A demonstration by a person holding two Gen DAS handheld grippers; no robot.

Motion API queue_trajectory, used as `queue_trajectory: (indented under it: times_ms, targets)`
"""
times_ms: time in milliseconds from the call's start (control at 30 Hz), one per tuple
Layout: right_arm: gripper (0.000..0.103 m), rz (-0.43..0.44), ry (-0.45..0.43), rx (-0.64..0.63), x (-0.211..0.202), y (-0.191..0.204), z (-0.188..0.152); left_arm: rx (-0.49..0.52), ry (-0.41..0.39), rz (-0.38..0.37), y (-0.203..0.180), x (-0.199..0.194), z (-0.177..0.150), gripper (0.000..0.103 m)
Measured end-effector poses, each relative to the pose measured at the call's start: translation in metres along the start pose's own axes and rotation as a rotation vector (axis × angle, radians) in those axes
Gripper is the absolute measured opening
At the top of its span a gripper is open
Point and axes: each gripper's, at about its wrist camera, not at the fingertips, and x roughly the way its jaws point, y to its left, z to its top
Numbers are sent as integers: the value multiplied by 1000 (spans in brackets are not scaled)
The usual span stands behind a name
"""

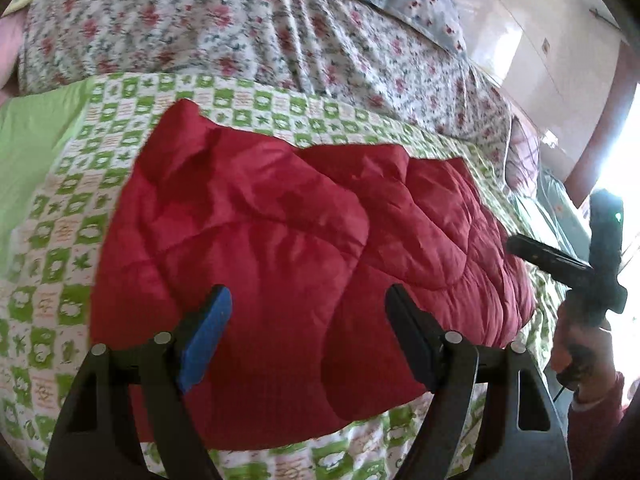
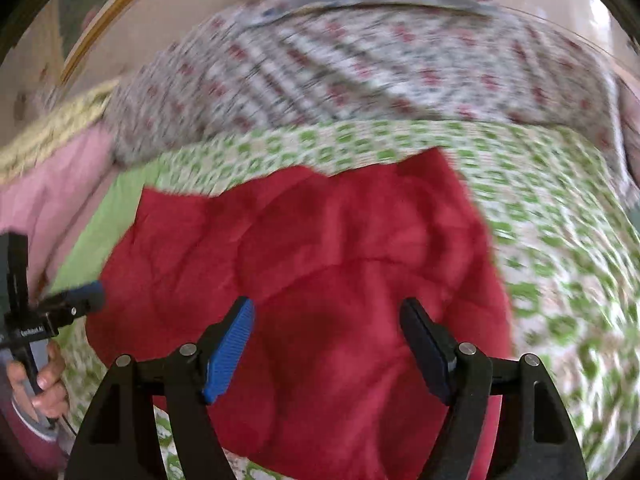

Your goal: Fold large clothes

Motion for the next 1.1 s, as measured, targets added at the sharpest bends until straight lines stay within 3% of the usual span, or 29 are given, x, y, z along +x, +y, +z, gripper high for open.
queue_trajectory:
  times_ms: [167,433,800,933,1100]
  targets:
    - [77,-45,101,-26,50,3,9,-5,40,52,3,29,3,79]
    - [75,-131,151,142,89,-50,34,-90,69,103,26,71,37,79]
    - [75,-96,151,306,105,-87,26,-275,158,195,72,119,82,79]
    - [75,-76,148,340,105,-93,24,-333,174,197,92,122,93,79]
    - [75,-79,135,338,104,-92,23,-253,140,146,73,86,76,79]
